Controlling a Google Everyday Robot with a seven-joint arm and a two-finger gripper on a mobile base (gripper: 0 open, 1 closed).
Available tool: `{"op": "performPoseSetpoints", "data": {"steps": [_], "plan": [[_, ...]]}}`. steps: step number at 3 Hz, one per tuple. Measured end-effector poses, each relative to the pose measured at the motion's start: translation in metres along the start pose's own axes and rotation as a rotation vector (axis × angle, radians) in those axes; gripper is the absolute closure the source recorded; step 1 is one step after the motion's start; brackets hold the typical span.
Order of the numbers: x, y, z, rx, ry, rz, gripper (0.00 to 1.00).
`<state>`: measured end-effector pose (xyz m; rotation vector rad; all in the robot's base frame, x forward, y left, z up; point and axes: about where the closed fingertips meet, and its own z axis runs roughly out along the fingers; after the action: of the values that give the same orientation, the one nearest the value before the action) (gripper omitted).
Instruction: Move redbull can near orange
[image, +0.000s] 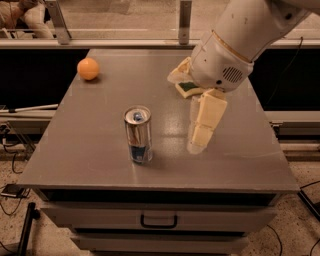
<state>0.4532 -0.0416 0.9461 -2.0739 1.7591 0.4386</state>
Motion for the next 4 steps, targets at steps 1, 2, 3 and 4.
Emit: {"op": "performPoseSetpoints", "data": {"steps": [1, 2, 3, 4], "plan": [[-0.017, 0.003, 0.013, -0.033, -0.104, -0.046, 0.0], [-0.029, 0.003, 0.018, -0.043, -0.187, -0.068, 0.0], [-0.04, 0.002, 0.025, -0.048, -0.232, -0.084, 0.0], [-0.047, -0.013, 0.044, -0.025, -0.252, -0.087, 0.0]]}}
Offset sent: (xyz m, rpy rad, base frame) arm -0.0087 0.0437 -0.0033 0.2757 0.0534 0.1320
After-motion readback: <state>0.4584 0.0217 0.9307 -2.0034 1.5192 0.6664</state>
